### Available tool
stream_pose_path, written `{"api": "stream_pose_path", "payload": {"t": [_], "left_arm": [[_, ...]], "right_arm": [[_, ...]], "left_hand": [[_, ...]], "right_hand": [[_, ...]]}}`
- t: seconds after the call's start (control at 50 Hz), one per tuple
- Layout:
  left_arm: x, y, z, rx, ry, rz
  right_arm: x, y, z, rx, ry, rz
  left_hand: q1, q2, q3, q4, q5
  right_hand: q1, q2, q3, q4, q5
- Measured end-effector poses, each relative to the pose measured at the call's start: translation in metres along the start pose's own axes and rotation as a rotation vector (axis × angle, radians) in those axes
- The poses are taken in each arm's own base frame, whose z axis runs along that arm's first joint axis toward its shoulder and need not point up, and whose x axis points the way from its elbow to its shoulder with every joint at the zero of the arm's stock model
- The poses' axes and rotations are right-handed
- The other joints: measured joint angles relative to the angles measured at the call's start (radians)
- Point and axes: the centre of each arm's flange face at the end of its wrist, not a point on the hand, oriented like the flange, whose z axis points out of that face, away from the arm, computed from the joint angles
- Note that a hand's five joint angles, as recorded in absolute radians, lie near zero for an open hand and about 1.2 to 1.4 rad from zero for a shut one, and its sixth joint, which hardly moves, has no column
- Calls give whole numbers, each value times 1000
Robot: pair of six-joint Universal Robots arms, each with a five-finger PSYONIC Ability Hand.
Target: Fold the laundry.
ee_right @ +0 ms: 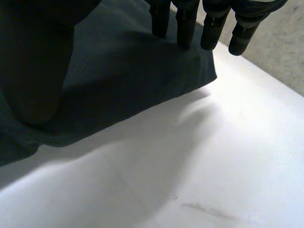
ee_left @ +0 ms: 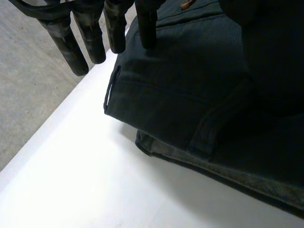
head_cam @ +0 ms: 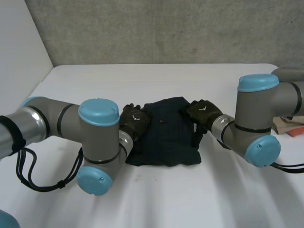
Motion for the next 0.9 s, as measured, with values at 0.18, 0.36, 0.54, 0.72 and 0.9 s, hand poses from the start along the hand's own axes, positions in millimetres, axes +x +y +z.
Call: {"api": "stream_pose_path", "payload": {"t": [0.18, 0.36, 0.54, 0.72, 0.9], "left_arm": [[4, 8, 1, -40, 26, 20], [-6, -10, -5, 6, 6, 12], [-48, -84, -31, 281, -68, -88], [-72, -136, -69, 533, 214, -237], [-85, -143, -79, 561, 472, -363]], "right_arm": [[0, 8, 5, -28, 24, -35], [8, -17, -11, 21, 78, -72], [-1, -36, -46, 141, 155, -98], [-68, 1, -79, 250, 71, -148], [-111, 38, -75, 312, 12, -202]], "left_hand": [[-3, 0, 0, 0, 0], [-15, -5, 0, 0, 0], [-15, -7, 0, 0, -6], [-11, -4, 2, 4, -2], [-11, 8, 2, 6, 6]], "right_hand": [[-13, 0, 0, 0, 0], [-13, 0, 0, 0, 0], [-13, 0, 0, 0, 0], [-13, 0, -1, 0, 0], [-13, 0, -1, 0, 0]]}}
